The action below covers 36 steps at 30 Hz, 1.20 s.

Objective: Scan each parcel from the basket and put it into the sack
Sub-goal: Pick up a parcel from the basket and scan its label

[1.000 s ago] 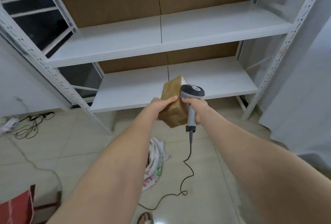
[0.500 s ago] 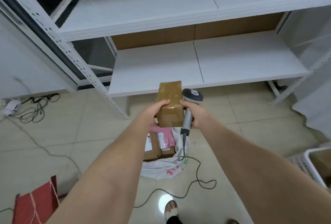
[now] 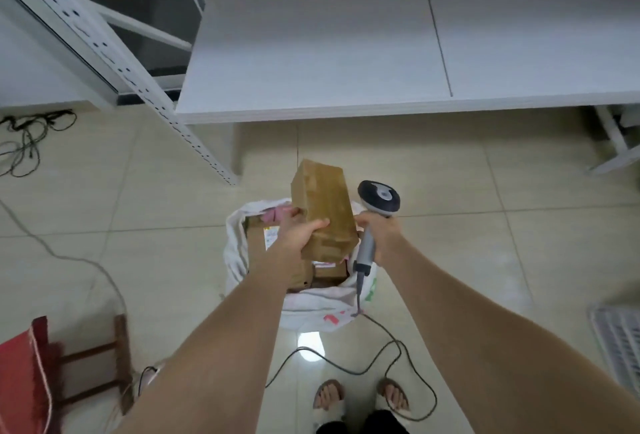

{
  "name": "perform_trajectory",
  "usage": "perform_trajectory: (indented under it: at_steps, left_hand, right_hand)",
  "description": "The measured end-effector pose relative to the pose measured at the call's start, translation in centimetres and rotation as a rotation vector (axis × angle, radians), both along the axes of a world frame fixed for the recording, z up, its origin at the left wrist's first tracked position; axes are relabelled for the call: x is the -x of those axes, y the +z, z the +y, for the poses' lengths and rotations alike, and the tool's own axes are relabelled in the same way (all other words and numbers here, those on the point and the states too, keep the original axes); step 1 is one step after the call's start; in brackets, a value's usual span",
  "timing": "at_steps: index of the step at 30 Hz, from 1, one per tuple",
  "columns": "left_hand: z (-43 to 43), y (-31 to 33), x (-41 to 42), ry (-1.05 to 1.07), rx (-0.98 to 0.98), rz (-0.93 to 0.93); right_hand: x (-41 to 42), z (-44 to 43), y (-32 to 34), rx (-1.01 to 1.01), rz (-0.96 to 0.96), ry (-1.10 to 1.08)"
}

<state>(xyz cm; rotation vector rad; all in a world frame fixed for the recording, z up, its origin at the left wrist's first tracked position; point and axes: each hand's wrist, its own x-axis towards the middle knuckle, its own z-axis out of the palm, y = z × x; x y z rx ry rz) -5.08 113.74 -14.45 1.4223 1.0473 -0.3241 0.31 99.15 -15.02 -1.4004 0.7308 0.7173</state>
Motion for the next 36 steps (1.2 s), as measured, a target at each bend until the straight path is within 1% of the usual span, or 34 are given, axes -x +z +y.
perform_trajectory:
  at_steps: [3, 7, 11, 15, 19, 22, 24, 27, 32, 36]
  left_hand:
    - [-0.3, -8.2, -0.2, -0.033, -0.065, 0.040]
    - [-1.1, -15.9, -0.5, -0.108, -0.099, 0.074]
    - [-1.8, -23.6, -1.2, -0.130, -0.014, 0.068]
    - [-2.7, -28.7, -2.5, -0.298, -0.029, 0.085]
    - [-2.1, -31.0, -3.8, -0.415, 0.004, 0.090]
    - [-1.6, -31.4, -4.3, -0.450, -0.046, 0.147]
    - [-1.9, -30.3, -4.5, -0.460, -0.095, 0.209]
    - [-2.3, -27.6, -4.6, -0.436, -0.153, 0.254]
    - [-2.7, -20.4, -4.6, -0.460, -0.317, 0.307]
    - [-4.1, -12.2, -5.4, -0.479, -0.389, 0.216]
  right_hand:
    - [-0.7, -0.2, -6.5, 0.031, 0.090, 0.024]
    - [-1.4, -0.3, -14.1, 0.038, 0.153, 0.050]
    - [-2.0, -0.2, -20.5, 0.057, 0.164, 0.073]
    - [-2.6, -0.3, -25.1, 0.065, 0.172, 0.101]
    - [-3.3, -0.3, -27.7, 0.045, 0.150, 0.097]
    - [-3.3, 0.0, -28.1, 0.015, 0.143, 0.094]
    - [-3.2, 0.0, -27.3, -0.012, 0.149, 0.088]
    - [-2.9, -0.7, -24.8, -0.010, 0.154, 0.076]
    - [-2.2, -2.5, -18.1, -0.006, 0.156, 0.047]
    - [-1.5, -4.3, -10.6, -0.080, 0.124, -0.032]
